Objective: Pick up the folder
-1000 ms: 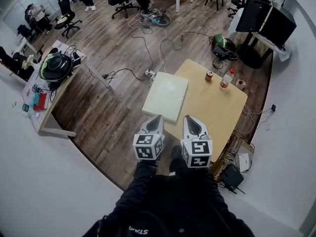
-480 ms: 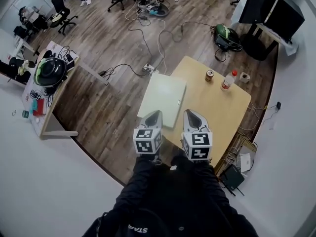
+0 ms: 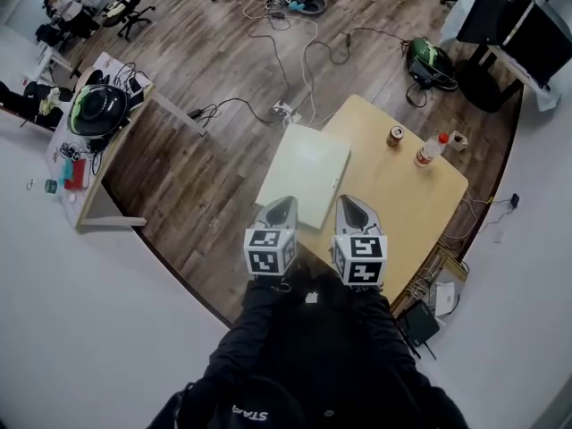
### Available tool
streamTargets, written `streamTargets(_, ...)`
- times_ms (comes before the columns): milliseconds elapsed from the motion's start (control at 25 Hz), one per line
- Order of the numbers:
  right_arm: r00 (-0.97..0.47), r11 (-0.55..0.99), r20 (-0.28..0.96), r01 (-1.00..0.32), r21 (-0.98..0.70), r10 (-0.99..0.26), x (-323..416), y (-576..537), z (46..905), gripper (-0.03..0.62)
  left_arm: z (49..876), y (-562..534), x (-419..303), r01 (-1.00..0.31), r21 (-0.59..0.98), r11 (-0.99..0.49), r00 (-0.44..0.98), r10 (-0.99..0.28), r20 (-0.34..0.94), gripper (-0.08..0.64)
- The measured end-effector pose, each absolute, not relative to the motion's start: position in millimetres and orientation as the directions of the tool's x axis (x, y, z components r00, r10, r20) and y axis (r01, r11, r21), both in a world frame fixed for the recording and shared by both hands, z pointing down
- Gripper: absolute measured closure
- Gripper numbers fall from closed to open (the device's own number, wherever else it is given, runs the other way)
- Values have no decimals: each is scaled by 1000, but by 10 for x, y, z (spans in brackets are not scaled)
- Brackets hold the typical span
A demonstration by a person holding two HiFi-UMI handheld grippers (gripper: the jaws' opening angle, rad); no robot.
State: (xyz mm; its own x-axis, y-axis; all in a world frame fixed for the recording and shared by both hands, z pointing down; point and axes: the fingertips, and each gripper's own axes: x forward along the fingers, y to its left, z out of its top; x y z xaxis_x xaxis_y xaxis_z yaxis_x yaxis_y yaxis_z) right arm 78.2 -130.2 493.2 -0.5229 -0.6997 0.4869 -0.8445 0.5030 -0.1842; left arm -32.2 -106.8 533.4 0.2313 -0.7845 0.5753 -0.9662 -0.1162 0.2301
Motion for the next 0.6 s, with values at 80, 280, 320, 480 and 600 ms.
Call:
streamTargets(80, -526, 507, 493, -842, -185, -693, 761, -1307, 4953, 569, 5359, -1080, -357, -968, 228, -108, 225, -781, 583, 526)
streamTargets(280, -511, 494, 507, -850, -182, -694, 751, -1370, 5009, 569, 5443, -1170, -445, -966, 234, -106, 228, -774, 591, 526)
streamTargets(320, -505, 488, 508, -854, -178, -698, 752, -1400, 5013, 569, 5465, -1205, -470, -966, 235, -105, 228, -772, 594, 526)
streamTargets(480, -475, 459, 523, -872, -172, -708, 732, -1546, 5102, 569, 5644, -1359, -590, -964, 244, -108, 240, -752, 613, 526)
streamTargets(600, -450, 434, 549, -885, -170, -704, 676, -1702, 5227, 569, 5792, -1523, -699, -961, 254, -111, 252, -733, 632, 526)
